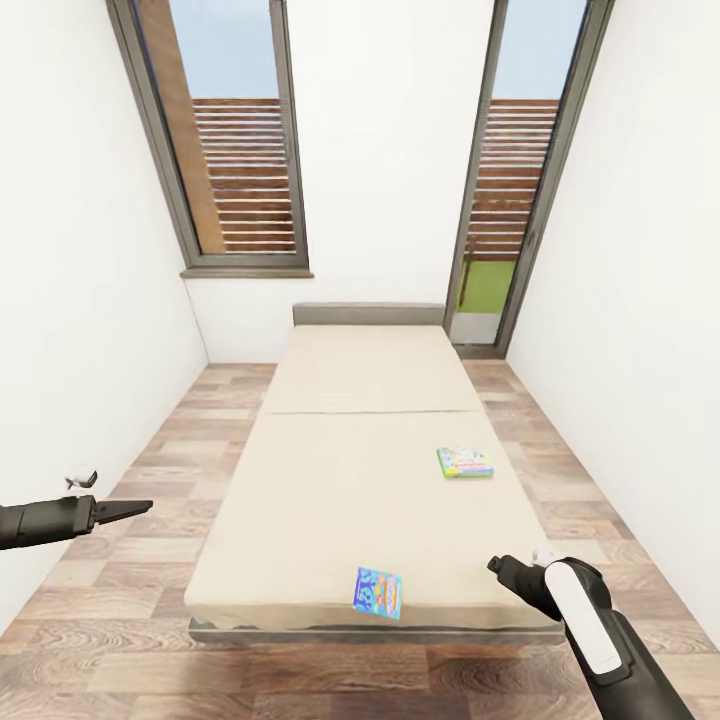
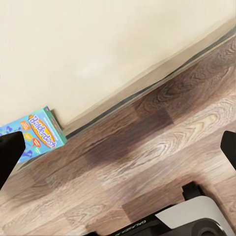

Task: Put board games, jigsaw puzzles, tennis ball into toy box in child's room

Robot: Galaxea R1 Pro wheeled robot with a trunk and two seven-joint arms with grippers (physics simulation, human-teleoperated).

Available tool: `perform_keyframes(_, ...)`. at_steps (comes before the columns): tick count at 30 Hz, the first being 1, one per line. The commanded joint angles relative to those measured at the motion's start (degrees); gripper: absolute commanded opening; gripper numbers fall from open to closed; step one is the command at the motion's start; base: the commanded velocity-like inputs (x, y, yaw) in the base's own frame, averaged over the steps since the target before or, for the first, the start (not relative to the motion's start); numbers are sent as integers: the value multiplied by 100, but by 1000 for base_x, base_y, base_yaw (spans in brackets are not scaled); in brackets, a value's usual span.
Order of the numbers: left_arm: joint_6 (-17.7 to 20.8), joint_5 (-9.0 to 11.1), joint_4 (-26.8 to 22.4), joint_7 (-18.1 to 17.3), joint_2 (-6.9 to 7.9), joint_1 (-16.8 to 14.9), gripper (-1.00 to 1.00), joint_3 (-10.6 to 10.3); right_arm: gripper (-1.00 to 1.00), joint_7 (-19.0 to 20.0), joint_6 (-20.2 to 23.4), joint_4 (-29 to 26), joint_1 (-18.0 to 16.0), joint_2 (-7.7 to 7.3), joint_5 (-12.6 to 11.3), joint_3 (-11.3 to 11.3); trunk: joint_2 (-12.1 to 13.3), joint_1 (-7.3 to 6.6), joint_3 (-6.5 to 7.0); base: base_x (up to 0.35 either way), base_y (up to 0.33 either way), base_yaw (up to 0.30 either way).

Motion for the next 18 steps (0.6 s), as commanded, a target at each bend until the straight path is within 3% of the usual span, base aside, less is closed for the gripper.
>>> perform_keyframes(1, 61, -2, -1, -23, 1, -3, 100, -2, 100, -55, 11, -7, -5, -2, -61, 1, -11, 3, -3, -71, -1, 0)
perform_keyframes(18, 61, -2, -1, -23, -1, -8, 100, -8, 100, -55, 11, 25, -3, -1, -61, 1, -11, 3, 156, -41, 0, 0)
